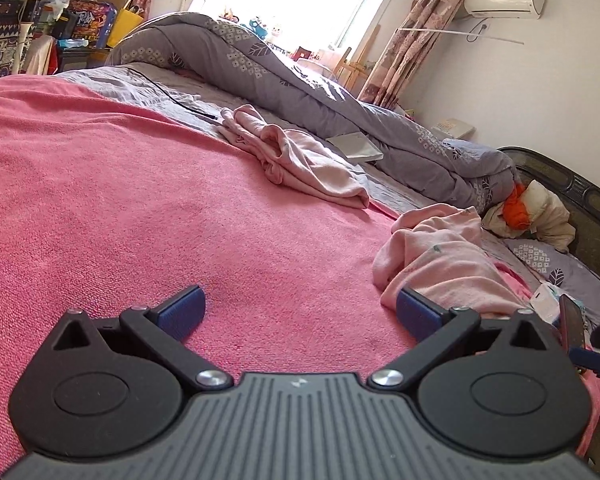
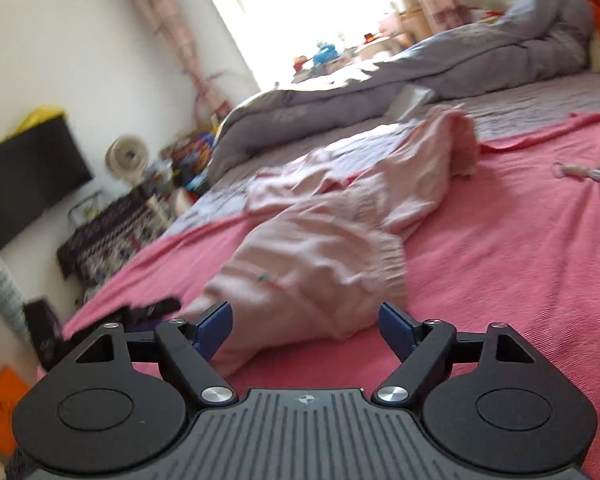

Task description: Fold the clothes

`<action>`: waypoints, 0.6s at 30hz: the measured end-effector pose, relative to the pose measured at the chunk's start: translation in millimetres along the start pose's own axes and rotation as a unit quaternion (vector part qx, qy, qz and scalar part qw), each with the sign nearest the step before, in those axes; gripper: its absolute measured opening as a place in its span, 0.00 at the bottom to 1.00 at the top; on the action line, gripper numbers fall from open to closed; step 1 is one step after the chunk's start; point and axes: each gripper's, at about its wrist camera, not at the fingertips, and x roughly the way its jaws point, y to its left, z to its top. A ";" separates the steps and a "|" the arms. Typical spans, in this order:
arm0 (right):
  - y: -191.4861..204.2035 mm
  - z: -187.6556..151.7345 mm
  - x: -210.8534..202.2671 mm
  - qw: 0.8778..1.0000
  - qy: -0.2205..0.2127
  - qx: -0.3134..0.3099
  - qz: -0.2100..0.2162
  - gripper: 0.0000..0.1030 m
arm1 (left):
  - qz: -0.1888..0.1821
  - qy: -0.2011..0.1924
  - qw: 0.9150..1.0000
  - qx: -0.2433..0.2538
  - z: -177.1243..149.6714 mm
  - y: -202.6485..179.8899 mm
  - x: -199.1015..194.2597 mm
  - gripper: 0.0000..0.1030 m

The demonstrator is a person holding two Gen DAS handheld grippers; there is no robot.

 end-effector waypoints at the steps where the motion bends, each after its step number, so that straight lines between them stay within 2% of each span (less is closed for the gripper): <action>1: -8.7 5.1 8.5 1.000 -0.004 0.025 -0.015 0.82 | 0.007 -0.003 1.000 -0.004 -0.4 -0.6 -3.0 1.00; 3: -22.7 11.4 32.3 0.997 0.007 0.065 -0.031 0.82 | 0.019 -0.004 1.000 -0.014 -1.0 -1.2 -14.4 1.00; 4: -24.7 10.8 49.7 0.996 0.024 0.086 -0.029 0.69 | 0.025 -0.007 1.000 -0.014 -0.9 -0.6 -26.9 0.99; 5: -26.4 10.1 67.2 0.993 0.042 0.108 -0.026 0.50 | 0.032 -0.018 0.999 -0.008 -1.0 0.5 -42.5 0.99; 6: -21.3 10.7 77.9 0.991 0.045 0.119 -0.030 0.23 | 0.040 -0.030 0.999 -0.002 -1.1 1.7 -58.0 0.99; 7: -15.6 11.4 88.0 0.990 0.047 0.128 -0.035 0.21 | 0.050 -0.045 0.998 0.006 -0.3 3.5 -75.2 0.99; 8: 6.9 16.2 94.6 0.995 0.031 0.095 -0.023 0.20 | 0.065 -0.066 0.996 0.018 1.7 6.3 -94.7 0.99; 9: 30.5 21.2 100.9 0.998 0.013 0.058 -0.009 0.16 | 0.082 -0.088 0.992 0.026 4.0 9.7 -114.0 0.99; 10: 56.6 27.4 108.8 0.999 0.007 0.036 0.023 0.15 | 0.101 -0.106 0.989 0.029 7.0 14.4 -131.4 0.99; 12: 126.5 37.2 130.7 0.992 0.020 -0.016 0.123 0.15 | 0.139 -0.135 0.981 0.025 13.9 27.1 -162.2 0.99; 13: 154.8 38.7 137.8 0.985 0.028 -0.039 0.167 0.15 | 0.155 -0.144 0.977 0.020 15.5 33.5 -174.1 0.99; 15: 203.7 34.3 143.1 0.957 0.059 -0.056 0.278 0.17 | 0.186 -0.153 0.971 0.007 16.2 48.5 -196.0 0.99; 16: 228.0 32.0 145.7 0.938 0.074 -0.064 0.333 0.27 | 0.196 -0.155 0.968 0.002 15.0 55.6 -204.9 0.99; 17: 238.0 30.0 144.0 0.933 0.080 -0.063 0.345 0.35 | 0.200 -0.155 0.967 -0.002 12.1 61.3 -211.0 0.99; 18: 238.8 26.5 139.8 0.937 0.075 -0.067 0.336 0.56 | 0.202 -0.153 0.967 -0.004 9.0 65.9 -214.9 0.99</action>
